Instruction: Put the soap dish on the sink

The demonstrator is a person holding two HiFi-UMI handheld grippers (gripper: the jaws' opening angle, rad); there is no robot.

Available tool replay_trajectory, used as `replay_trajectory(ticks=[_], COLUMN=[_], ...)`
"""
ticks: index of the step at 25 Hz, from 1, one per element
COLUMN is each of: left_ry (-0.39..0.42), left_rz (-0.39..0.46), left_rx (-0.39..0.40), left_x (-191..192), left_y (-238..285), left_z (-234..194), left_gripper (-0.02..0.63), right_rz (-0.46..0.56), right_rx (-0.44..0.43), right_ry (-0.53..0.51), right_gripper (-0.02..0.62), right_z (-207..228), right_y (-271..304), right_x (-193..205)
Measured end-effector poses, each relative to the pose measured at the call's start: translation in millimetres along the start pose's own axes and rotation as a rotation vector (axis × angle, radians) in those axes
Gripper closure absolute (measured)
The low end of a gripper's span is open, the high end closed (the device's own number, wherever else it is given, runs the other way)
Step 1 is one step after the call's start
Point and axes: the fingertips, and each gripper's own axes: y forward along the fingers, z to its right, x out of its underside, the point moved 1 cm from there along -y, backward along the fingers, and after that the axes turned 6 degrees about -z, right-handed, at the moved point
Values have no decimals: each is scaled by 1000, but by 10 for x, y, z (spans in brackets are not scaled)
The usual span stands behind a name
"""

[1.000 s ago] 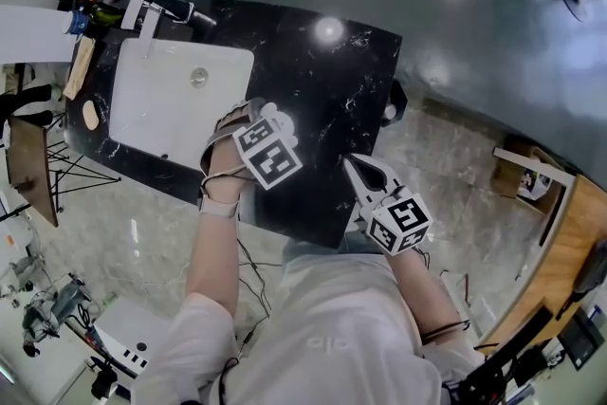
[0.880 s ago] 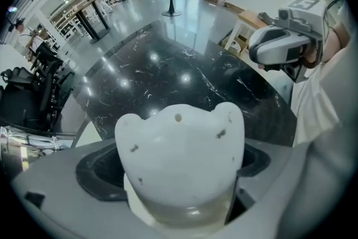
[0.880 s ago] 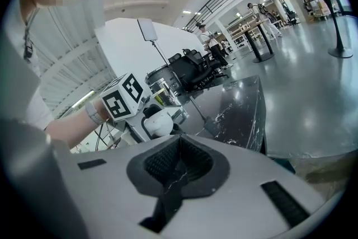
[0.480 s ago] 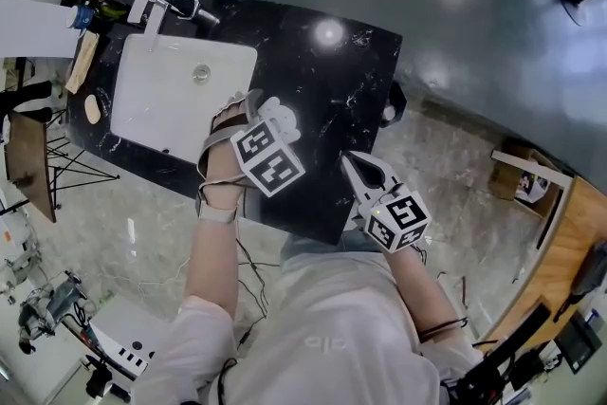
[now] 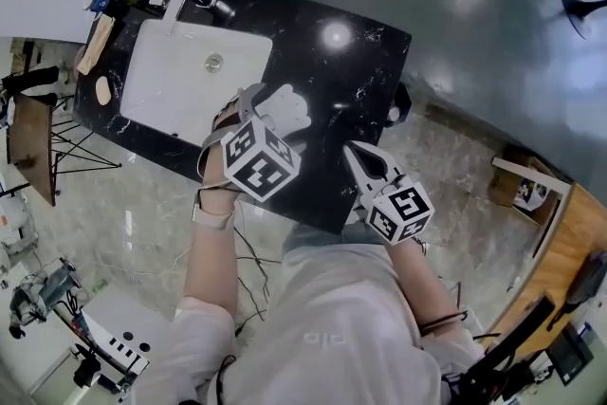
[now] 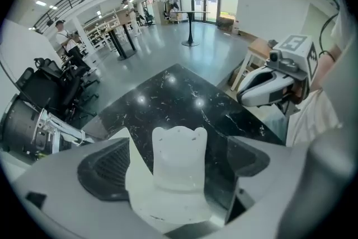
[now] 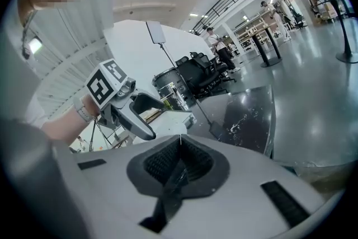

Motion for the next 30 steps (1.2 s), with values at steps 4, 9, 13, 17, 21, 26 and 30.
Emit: replay_trajectory(ticks=[4, 9, 13, 17, 21, 26, 30], left_ry=[-93, -208, -318, -444, -573, -726, -869], left_rz=[57, 109, 152, 192, 215, 225, 278], left_rx=[-22, -63, -96, -120, -166, -216, -224], left_x=[121, 366, 649, 1016, 1445, 1938, 2221], left_y=[-243, -504, -719, -938, -1176, -1361, -1506], left_z=[-43, -50, -11, 69, 166, 385, 625], left_gripper=[72, 72, 72, 72, 72, 72, 72], right_rz=[-2, -25, -56, -88, -129, -187, -238], right_rx=[-35, -88, -144, -222, -316, -435, -521], right_ry=[-25, -75, -119, -174, -231, -299, -348], right_gripper=[575, 575, 575, 575, 575, 575, 575], right_z=[-154, -378, -627, -989, -1418, -1908, -2258], right_y=[64, 138, 243, 375, 515, 618, 658], right_x=[-69, -143, -163, -171, -117, 3, 148])
